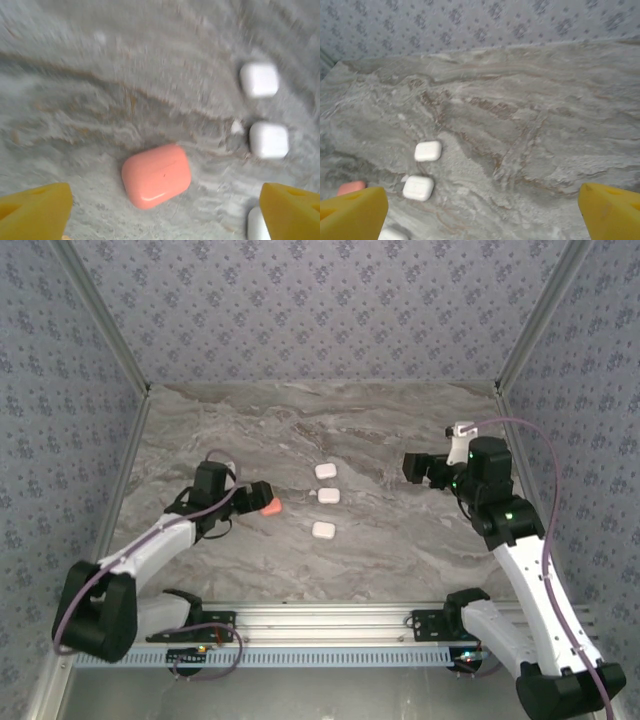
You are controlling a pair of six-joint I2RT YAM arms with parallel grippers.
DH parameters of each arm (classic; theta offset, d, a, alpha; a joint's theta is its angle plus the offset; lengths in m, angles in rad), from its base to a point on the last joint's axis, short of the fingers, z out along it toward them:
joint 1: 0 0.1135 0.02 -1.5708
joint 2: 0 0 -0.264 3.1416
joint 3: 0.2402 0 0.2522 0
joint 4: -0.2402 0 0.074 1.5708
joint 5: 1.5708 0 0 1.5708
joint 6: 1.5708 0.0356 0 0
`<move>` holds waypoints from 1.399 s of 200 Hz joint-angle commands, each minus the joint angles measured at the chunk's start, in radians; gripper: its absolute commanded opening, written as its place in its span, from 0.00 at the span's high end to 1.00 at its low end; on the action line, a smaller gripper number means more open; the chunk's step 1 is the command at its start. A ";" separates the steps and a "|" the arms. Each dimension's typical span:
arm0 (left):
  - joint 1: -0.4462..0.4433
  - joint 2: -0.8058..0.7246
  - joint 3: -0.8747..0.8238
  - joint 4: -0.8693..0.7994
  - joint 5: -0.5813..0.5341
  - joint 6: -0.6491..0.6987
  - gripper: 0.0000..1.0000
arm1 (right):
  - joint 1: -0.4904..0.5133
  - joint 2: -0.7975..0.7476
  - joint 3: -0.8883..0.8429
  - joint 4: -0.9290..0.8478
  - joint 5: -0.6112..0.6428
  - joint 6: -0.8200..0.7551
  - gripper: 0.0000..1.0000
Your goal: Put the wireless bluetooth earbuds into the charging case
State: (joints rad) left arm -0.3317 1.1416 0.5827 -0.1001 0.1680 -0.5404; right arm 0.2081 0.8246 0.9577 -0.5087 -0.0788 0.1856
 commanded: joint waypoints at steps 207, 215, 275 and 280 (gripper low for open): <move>0.193 -0.136 -0.204 0.347 -0.561 0.447 0.01 | -0.303 0.376 -0.665 1.116 0.216 -0.139 0.00; 0.197 -0.118 -0.215 0.377 -0.551 0.453 0.01 | -0.305 0.404 -0.663 1.161 0.194 -0.145 0.00; 0.223 -0.005 -0.265 0.584 -0.463 0.514 0.01 | -0.309 0.647 -0.628 1.381 -0.010 -0.166 0.00; 0.224 0.003 -0.271 0.610 -0.456 0.517 0.01 | -0.301 0.663 -0.622 1.383 -0.005 -0.175 0.00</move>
State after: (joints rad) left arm -0.1196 1.1191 0.3264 0.3534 -0.3454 -0.0658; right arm -0.1104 1.4200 0.3157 0.7387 -0.0067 0.0544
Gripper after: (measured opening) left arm 0.992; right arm 0.998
